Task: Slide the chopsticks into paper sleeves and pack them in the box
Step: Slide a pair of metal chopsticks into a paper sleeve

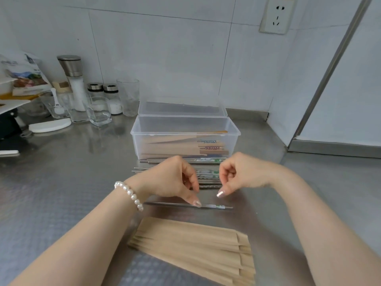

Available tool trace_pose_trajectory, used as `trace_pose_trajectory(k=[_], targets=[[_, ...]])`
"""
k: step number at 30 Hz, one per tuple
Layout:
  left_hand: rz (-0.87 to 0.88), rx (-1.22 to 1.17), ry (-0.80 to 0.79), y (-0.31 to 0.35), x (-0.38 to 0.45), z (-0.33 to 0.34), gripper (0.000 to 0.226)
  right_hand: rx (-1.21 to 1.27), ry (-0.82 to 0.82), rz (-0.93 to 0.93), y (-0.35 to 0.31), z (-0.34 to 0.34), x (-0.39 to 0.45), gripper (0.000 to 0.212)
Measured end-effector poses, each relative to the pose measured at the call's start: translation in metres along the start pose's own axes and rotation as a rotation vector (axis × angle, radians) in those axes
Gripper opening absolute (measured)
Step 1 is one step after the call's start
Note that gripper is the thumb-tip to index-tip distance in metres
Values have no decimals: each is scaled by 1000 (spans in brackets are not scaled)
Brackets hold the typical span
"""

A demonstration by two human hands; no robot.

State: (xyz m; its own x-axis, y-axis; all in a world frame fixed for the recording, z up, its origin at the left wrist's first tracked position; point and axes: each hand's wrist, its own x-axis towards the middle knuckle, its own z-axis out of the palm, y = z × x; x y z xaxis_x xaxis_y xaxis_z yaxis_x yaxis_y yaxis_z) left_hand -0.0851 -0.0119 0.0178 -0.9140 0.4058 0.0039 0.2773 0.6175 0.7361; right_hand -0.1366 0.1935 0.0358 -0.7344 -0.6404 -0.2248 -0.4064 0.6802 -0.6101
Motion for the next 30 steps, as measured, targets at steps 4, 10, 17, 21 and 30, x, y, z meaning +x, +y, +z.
trace_pose_trajectory(k=[4,10,17,21,30], targets=[[-49,64,-32,-1,1,2,23,-72,-71,46,14,-5,-7,22],[-81,39,15,-4,2,-1,22,39,185,100,35,-22,-16,19],[25,205,-263,29,-6,17,37,-47,-128,34,0,-3,-22,27],[56,420,-332,37,-7,25,52,-73,-107,34,-4,0,-19,31],[-15,381,-205,20,0,17,40,-67,-169,27,-3,1,-19,22]])
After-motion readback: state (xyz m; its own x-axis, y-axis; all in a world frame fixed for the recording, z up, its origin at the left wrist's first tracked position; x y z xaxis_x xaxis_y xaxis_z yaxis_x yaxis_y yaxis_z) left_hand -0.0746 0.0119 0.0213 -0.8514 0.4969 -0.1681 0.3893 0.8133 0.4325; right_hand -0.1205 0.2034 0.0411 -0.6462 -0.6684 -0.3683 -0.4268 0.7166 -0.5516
